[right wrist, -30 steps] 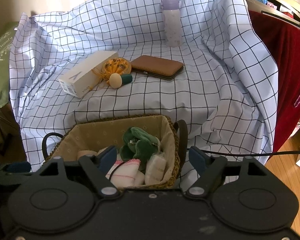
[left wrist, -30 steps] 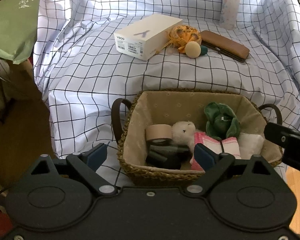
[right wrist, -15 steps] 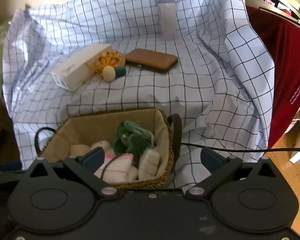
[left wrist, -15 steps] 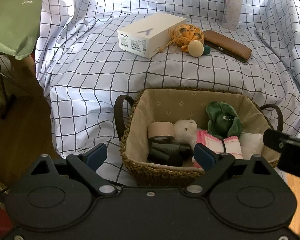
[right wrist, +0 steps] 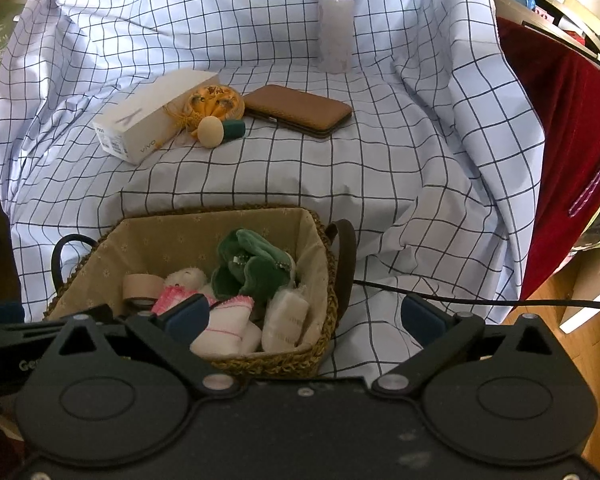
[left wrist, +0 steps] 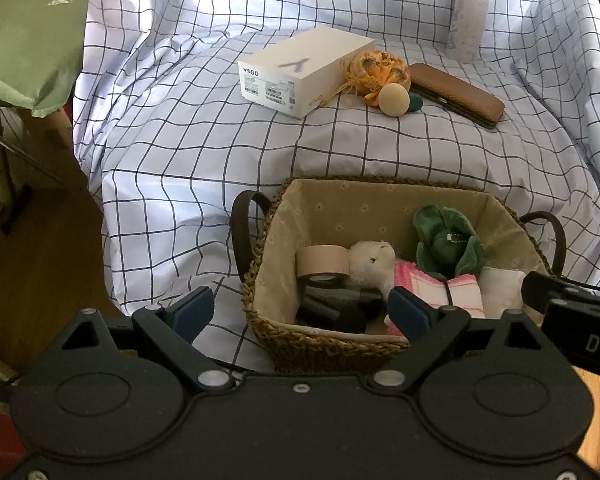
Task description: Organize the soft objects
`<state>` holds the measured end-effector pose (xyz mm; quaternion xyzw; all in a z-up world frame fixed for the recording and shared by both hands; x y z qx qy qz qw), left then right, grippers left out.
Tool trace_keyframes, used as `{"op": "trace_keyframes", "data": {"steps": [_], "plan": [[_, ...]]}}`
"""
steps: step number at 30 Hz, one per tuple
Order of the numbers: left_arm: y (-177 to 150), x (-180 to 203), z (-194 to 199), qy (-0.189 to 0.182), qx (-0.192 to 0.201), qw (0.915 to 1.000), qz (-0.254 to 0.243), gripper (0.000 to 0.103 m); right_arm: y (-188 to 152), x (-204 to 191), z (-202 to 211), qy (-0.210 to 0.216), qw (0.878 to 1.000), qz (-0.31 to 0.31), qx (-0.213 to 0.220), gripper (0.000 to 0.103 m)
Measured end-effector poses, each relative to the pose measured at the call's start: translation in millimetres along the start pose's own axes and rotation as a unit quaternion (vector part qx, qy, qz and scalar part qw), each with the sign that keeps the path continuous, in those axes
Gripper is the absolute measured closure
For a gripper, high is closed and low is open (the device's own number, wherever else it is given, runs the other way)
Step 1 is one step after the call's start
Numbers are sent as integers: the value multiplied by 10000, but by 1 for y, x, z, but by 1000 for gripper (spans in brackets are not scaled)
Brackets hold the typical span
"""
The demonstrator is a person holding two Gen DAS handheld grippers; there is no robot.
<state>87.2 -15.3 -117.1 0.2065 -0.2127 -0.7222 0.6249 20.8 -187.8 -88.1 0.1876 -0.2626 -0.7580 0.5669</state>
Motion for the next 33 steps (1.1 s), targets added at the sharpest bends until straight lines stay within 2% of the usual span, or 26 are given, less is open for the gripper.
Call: {"op": "trace_keyframes", "data": {"steps": [8,12,15,21,28,33], "plan": [[6,-2,2,3,10,10000,-6,11,11,2,6,-66,9995,49,300,0],[19,-8,5,-19,136,9998,107,10,34,1,15,-15,9978,138,642,0],[32,-9,6,-10,233,9997,72,3,54,-1,25,-16,9948,170,1001,0],[58,-8,0,79,342,9994,-56,3,86,-9,27,-255,9874,474,1487,0],[74,-6,-22,346,322,9985,-280,3,106,-22,-9,-161,9901,502,1298,0],[83,-5,-44,123,107,9995,-272,3,120,-34,-43,-30,9930,660,982,0]]}}
Point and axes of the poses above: each gripper's, at about its wrist camera, not at the fingertips, and z roughly against the way its jaws point, x to its right, y to its top, the point moved 10 cm from there along -z, roughly the way its jaws point
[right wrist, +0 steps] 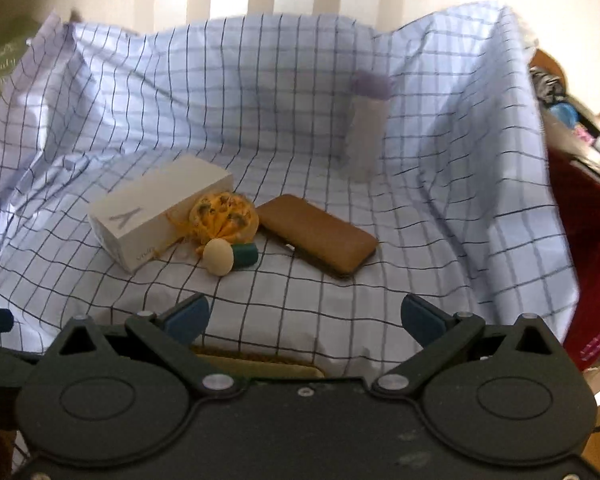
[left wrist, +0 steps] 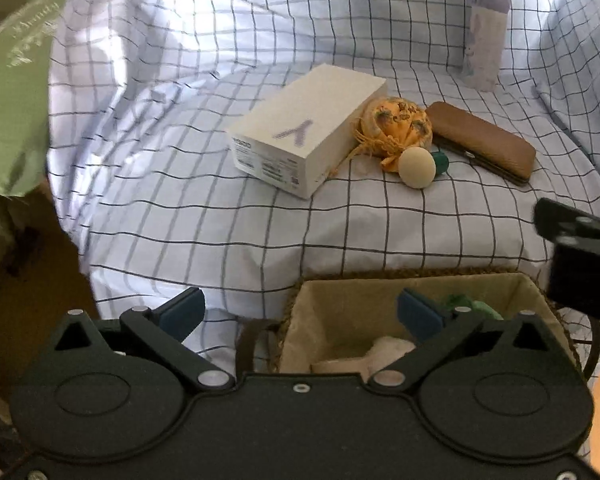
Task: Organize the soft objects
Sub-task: 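Reach both tools toward the orange pouch and wooden egg toy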
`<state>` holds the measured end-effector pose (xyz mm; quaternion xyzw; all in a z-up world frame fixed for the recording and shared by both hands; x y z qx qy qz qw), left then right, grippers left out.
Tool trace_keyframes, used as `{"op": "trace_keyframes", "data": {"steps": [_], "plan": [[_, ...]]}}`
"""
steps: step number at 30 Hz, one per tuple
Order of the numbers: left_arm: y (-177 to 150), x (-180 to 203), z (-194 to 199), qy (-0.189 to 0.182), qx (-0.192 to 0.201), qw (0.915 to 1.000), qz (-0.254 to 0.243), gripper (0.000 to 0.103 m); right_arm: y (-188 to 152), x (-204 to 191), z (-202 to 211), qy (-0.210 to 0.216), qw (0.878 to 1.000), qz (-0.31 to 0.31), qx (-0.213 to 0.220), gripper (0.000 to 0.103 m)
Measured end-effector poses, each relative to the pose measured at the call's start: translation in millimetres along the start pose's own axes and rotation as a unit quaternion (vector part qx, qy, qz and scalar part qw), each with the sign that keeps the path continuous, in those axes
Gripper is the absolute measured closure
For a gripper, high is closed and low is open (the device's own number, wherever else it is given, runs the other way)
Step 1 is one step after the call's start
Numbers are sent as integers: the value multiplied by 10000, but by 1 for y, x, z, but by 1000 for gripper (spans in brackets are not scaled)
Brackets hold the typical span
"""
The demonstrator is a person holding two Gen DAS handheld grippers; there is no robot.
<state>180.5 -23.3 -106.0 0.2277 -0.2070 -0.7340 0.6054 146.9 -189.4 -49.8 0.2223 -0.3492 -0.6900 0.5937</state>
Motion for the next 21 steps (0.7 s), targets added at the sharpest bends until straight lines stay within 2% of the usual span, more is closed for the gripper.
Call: {"op": "trace_keyframes", "data": {"steps": [8,12,15,21], "plan": [[19,-2,-23,-204,107,9997,83,4,19,-12,-51,335,9990,137,-258,2],[22,-6,-37,-281,43,9994,192,4,23,-22,-74,529,9976,209,-401,10],[20,-10,-46,-368,-60,9988,332,4,29,-31,-87,586,9972,318,-326,15],[17,-18,-57,-545,-207,9966,584,4,35,-48,-111,787,9948,569,-305,20]]}}
Point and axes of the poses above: each gripper's, at about its wrist camera, not at the fingertips, and z roughly against the way its jaws point, x to its right, y to its top, the point moved 10 cm from there along -z, roughly the way its jaws point
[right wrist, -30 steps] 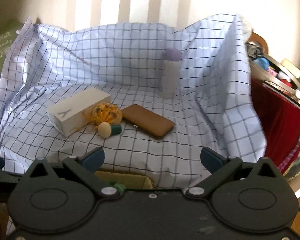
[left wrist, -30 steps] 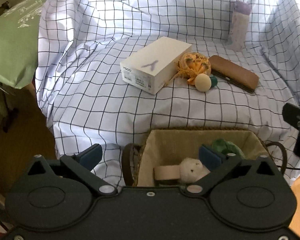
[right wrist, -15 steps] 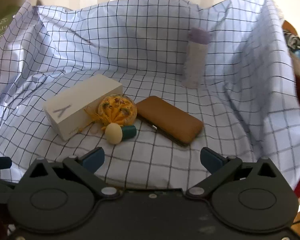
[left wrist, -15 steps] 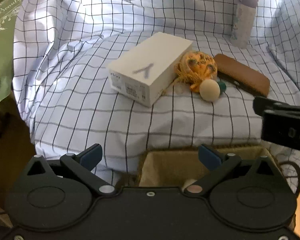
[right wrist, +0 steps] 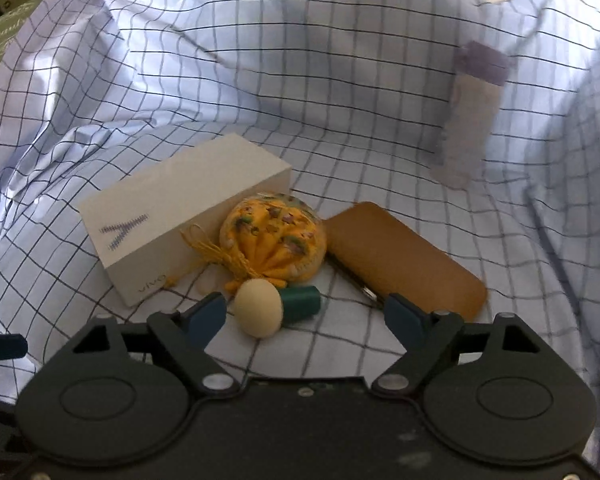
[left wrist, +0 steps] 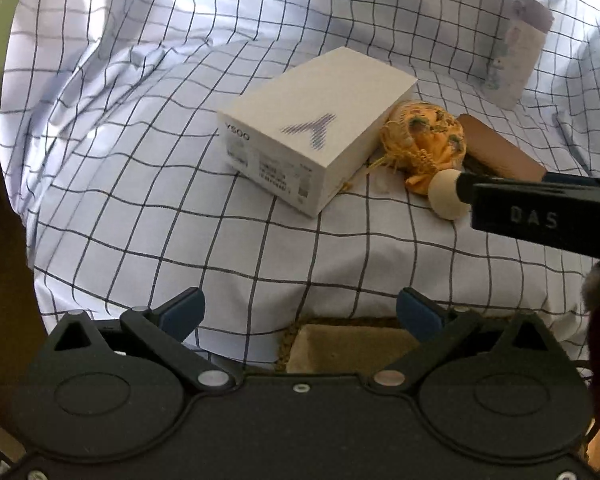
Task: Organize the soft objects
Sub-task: 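Reach both tools toward the orange pouch and wooden egg toy, then grasp the orange embroidered pouch with left tool while right tool holds the egg toy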
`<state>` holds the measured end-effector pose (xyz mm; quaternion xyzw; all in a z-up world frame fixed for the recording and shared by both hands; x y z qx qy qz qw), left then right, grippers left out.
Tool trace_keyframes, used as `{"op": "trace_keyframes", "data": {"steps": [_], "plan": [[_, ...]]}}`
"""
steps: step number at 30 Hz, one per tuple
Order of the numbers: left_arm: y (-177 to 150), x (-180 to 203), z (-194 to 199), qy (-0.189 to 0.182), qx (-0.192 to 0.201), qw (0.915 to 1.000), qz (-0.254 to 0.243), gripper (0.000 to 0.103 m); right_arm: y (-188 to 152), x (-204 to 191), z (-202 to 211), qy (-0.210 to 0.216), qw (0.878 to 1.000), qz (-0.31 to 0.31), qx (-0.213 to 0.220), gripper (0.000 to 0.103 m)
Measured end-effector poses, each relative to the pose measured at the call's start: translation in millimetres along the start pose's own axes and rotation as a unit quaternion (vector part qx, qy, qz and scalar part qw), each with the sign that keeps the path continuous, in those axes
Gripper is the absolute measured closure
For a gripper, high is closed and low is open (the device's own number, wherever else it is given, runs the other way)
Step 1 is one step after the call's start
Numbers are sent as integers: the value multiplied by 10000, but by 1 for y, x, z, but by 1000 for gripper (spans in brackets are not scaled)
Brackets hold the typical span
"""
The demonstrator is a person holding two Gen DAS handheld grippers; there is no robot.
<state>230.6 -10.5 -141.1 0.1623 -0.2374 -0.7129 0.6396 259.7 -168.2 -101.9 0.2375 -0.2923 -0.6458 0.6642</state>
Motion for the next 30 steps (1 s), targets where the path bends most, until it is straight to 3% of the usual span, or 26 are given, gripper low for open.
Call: {"op": "trace_keyframes", "data": {"steps": [6,14,16,24,30], "plan": [[2,-6,-6,-199,-84,9995,218,8,3,-7,-22,59,9996,244,-97,32],[3,-7,-11,-298,-120,9991,279,11,-3,-16,-39,321,9976,557,-242,32],[3,-7,-11,-301,-95,9991,267,11,-6,-18,-41,347,9973,577,-282,37],[10,-5,-5,-247,68,9994,225,12,-5,-10,-44,613,9971,146,-424,45],[25,2,3,-251,226,9993,178,12,-5,10,-21,424,9988,-134,-210,45]]}}
Point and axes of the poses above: each gripper's, at about its wrist camera, not at the fingertips, and z roughly against the way its jaws point, x to its right, y to its top, the point moved 10 cm from there along -z, roughly the way its jaws point
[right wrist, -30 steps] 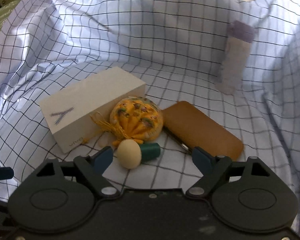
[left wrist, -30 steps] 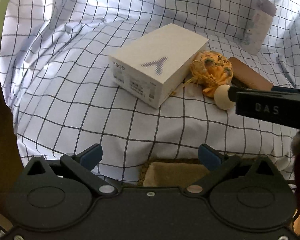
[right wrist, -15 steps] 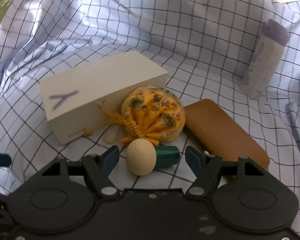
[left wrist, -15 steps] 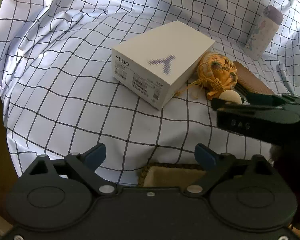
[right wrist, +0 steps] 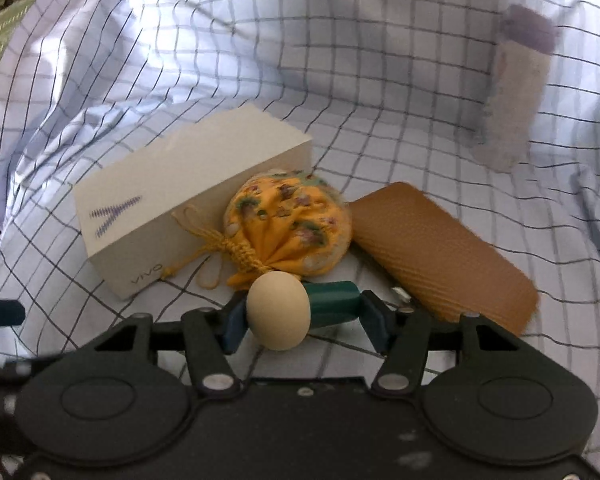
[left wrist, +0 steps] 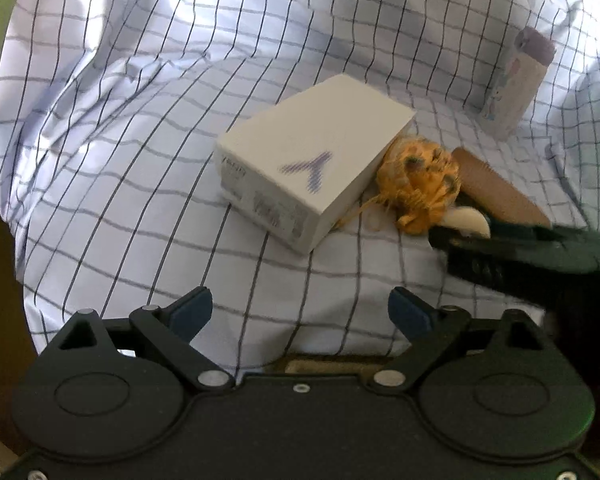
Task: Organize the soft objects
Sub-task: 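Grasp the orange embroidered pouch with left tool while right tool holds the egg toy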
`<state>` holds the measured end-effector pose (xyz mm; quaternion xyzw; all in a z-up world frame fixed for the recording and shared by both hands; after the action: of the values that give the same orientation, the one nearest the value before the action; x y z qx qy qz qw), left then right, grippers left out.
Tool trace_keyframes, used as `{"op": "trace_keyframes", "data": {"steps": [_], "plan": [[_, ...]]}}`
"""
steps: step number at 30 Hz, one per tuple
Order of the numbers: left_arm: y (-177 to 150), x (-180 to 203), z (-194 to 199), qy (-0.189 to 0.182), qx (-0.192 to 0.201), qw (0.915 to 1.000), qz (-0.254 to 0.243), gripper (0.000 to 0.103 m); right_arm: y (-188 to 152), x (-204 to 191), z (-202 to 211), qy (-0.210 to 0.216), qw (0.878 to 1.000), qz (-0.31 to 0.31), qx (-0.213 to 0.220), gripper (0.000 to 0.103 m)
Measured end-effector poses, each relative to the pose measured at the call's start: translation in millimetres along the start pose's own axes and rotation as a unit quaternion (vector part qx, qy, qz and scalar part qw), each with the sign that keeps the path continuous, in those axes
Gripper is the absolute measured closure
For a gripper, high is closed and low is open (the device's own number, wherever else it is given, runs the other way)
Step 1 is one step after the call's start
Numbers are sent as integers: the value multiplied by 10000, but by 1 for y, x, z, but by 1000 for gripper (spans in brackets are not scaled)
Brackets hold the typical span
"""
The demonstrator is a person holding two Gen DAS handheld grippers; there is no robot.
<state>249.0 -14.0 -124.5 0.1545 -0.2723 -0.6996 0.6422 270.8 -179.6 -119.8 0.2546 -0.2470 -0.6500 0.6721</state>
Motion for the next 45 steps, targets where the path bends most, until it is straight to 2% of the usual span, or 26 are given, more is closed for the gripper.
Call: {"op": "trace_keyframes", "data": {"steps": [8,12,15,19,22,30,41,44,45], "plan": [[33,37,-5,-249,95,9996,136,12,-13,40,35,-643,9970,-346,240,45],[41,58,-16,-267,135,9995,128,11,-21,53,46,-799,9950,-530,268,45],[45,69,-32,-291,5,9991,320,11,-27,63,53,-882,9936,-649,279,45],[52,79,-52,-250,-135,9967,765,11,-33,70,61,-834,9933,-741,293,45],[58,85,-64,-43,-109,9968,796,11,-36,71,65,-806,9934,-744,346,45],[68,86,-88,190,-150,9922,1220,11,-41,75,66,-618,9931,-922,371,45],[75,89,-103,227,-154,9869,1588,11,-44,70,68,-442,9935,-980,360,45],[78,88,-103,208,-118,9853,1694,17,-45,69,68,-421,9936,-987,352,45],[78,88,-102,219,-91,9857,1669,27,-45,69,68,-419,9936,-983,354,45]]}}
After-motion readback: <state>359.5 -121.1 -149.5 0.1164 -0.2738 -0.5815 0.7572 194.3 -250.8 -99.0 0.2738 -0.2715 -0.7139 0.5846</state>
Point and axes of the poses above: each gripper's, at about its wrist camera, not at the fingertips, and z roughly against the way its jaws point, x to its right, y to its top, the point moved 10 cm from there along -z, roughly the way its jaws point
